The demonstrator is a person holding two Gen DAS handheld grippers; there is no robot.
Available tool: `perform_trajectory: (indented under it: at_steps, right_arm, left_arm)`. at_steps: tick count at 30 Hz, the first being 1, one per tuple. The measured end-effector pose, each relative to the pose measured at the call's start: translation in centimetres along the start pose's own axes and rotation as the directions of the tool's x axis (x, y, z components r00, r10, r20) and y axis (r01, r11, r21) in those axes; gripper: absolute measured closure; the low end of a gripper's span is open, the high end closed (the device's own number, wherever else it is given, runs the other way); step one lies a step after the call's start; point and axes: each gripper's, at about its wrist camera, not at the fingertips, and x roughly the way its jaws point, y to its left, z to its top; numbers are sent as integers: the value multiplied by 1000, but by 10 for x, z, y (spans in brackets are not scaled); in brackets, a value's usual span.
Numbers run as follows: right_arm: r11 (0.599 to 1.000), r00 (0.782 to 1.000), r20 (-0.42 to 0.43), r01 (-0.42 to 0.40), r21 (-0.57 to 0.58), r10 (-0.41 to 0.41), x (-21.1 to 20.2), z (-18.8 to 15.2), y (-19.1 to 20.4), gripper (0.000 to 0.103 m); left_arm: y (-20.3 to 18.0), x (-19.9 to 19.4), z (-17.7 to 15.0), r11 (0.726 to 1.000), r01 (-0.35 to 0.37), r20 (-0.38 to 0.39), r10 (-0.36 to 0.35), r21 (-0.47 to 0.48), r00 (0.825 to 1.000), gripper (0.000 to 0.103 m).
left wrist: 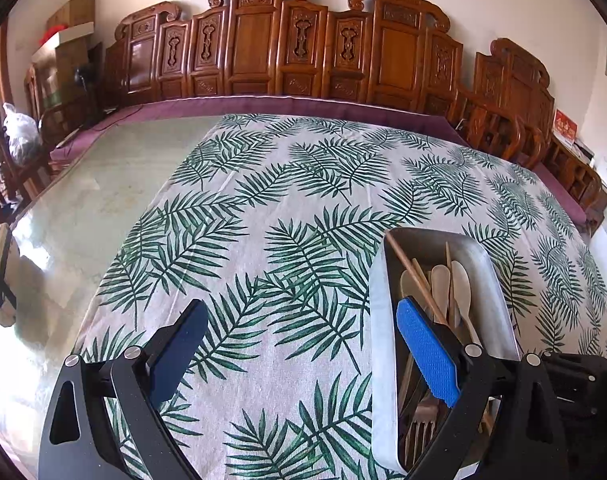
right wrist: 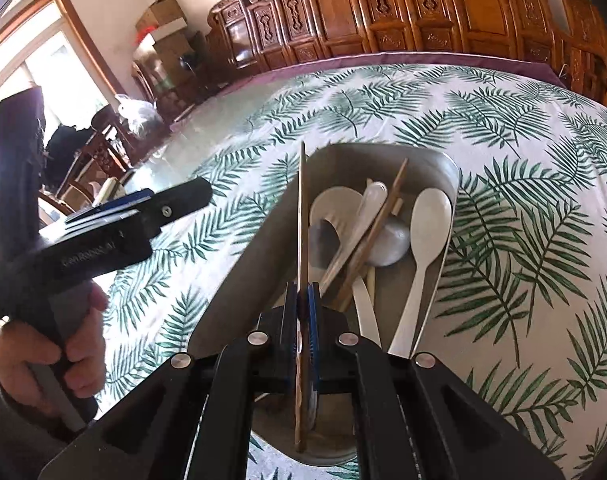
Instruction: Organize utensils
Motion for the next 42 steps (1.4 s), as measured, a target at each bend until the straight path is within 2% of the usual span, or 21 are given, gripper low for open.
perform_trajectory:
  at_steps: [8,17,20,25,28,29,30,33,37,42]
  right_arm:
    - [999,999,5,44,-10,-44,-1,2,-4,96]
    - [994,997,26,68,-81,-66,1,3,3,96]
    - [992,998,17,66,-110,-64,9,4,5,82]
    - [983,995,-26,95,-155,-100,23,1,9,81]
    - [975,989,-20,142,-168,-147,25,-1,8,85]
    - [973,984,-13,171,-157,-175,24,0,6,91]
    - [969,978,-12,203,-142,-206,23,1,4,101]
    - [969,977,-13,209,-133,-213,20,-1,-1,102]
    - [980,986,8,165,-113,-166,10,-4,-5,101]
    - [982,987,41,158,-108,-154,-9,-6,-4,100]
  left_arm:
    - [-1,0,1,1000,-3,0,3,3,1000,11]
    - [1,1,0,1000,-11,-1,11,-1,1000,11]
    - [3,1,1,1000,-14,-2,14,-7,1000,11]
    - [4,1,1,1000,-15,-2,15,-7,1000,11]
    - [3,1,1,1000,-15,-1,15,-2,1000,11]
    - [2,1,1,1000,-15,-1,15,-2,1000,11]
    - [2,1,1,1000,-15,-1,15,-3,1000,11]
    - [2,1,1,1000,-15,-2,15,-3,1000,11]
    - [-1,0,1,1000,-14,-1,14,5,1000,11]
    - [-4,-5,-1,1000,-12,4,12,3,1000,11]
